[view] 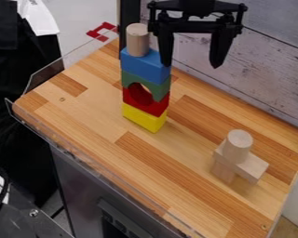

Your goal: Remove whihe thing and put it in other block

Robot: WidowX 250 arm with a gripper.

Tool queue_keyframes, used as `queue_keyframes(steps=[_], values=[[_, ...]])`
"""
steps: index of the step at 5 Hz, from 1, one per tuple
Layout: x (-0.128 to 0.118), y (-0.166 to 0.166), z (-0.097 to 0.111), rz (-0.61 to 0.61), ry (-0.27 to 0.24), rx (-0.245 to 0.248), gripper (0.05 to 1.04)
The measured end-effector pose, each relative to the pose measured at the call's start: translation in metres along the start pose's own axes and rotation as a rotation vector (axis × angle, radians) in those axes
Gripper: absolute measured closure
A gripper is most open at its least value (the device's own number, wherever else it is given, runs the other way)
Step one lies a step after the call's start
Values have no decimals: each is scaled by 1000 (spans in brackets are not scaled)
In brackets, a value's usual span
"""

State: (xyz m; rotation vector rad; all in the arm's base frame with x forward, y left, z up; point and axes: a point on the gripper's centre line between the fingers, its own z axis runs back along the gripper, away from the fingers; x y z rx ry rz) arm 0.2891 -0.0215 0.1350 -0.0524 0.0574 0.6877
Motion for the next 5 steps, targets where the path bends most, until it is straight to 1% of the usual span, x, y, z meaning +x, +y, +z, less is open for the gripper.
queue_keyframes(steps=[1, 3, 4, 5], values=[[-1, 2, -9, 1, 25, 22, 85], [6, -3, 10, -29, -3, 18, 85], [9, -1, 22, -54, -1, 27, 85], [17, 20, 24, -98, 69, 69, 85]])
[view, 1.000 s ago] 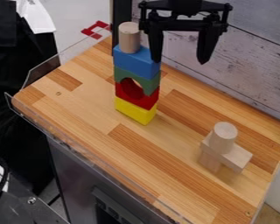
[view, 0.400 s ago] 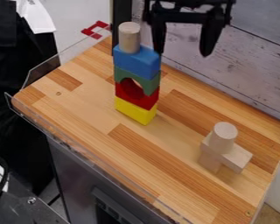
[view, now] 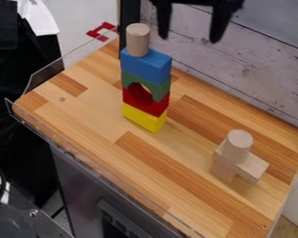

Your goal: Remove whihe thing and put it in other block

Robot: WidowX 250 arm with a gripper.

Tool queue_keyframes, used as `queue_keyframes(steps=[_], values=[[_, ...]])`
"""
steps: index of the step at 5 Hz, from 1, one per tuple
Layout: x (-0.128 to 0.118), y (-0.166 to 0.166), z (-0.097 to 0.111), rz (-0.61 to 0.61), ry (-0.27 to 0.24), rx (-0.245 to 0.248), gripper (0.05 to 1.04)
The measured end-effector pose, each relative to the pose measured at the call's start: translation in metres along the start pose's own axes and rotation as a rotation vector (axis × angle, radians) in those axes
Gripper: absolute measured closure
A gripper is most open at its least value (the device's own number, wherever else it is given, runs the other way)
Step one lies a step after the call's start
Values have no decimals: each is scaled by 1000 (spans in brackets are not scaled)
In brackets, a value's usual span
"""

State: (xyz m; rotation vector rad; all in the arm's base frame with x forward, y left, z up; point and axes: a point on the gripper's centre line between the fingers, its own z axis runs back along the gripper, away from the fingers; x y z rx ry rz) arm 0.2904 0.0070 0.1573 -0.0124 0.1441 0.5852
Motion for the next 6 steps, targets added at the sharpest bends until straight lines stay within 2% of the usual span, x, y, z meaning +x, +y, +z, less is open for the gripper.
queue_keyframes(steps=[1, 3, 4, 6], values=[[5, 24, 0, -25, 52, 10, 85], [9, 48, 0, -6, 101, -23, 85], [9, 51, -6, 10, 115, -48, 85], [12, 47, -16, -8, 114, -57, 85]])
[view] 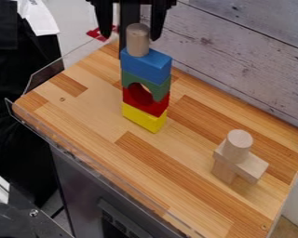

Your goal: Remove whihe thing and put it in other block

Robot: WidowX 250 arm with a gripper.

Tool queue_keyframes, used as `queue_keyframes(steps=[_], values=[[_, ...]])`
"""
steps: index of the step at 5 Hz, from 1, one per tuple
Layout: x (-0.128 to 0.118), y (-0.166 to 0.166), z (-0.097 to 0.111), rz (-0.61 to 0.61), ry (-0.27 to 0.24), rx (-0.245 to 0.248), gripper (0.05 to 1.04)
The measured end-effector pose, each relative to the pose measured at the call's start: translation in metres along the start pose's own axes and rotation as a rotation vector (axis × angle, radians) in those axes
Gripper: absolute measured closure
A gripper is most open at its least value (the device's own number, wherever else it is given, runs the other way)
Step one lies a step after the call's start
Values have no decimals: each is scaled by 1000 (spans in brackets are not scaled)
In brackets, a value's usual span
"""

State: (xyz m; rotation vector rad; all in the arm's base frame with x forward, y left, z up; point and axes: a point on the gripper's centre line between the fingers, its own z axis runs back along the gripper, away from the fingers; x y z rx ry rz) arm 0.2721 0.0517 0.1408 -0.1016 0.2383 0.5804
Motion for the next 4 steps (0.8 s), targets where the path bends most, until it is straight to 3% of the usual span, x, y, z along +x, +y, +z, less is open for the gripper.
queue_keyframes(steps=[1, 2, 3, 4], values=[[3, -1, -6, 5, 1, 1, 133], [5, -1, -9, 7, -7, -3, 400], [5, -3, -9, 3, -19, -10, 542], [-9, -7, 6, -13, -86, -27, 543]])
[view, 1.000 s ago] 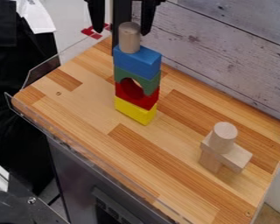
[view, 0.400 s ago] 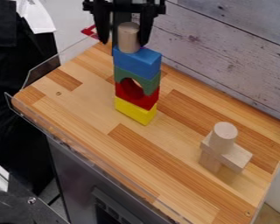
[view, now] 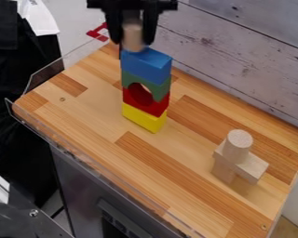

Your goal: Remove whihe thing and put it in other block

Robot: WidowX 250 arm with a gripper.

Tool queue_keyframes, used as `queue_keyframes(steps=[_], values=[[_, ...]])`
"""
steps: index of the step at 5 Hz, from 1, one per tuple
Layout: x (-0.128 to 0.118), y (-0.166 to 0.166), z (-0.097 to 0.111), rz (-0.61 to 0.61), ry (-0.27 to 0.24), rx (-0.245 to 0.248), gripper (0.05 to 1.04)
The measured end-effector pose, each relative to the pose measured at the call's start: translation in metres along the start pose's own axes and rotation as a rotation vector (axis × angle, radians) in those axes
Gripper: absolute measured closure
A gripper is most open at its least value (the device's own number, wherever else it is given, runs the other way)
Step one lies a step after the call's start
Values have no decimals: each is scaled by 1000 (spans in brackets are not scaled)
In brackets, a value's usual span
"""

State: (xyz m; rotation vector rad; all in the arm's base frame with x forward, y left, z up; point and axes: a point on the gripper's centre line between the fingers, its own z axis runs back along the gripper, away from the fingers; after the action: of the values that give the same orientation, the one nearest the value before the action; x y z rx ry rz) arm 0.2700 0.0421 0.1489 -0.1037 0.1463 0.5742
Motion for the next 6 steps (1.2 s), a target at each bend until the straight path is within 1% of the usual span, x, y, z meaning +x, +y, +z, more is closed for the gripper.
queue_keyframes(steps=[1, 2, 3, 4, 5, 6], values=[[-19, -16, 12, -63, -59, 9, 543], [-38, -33, 8, -140, -68, 7, 543], [-47, -57, -8, -231, -25, 4, 543], [-54, -80, -35, -324, 46, 20, 543], [-56, -117, -52, -451, 78, 49, 543], [-57, -141, -60, -549, 87, 125, 543]])
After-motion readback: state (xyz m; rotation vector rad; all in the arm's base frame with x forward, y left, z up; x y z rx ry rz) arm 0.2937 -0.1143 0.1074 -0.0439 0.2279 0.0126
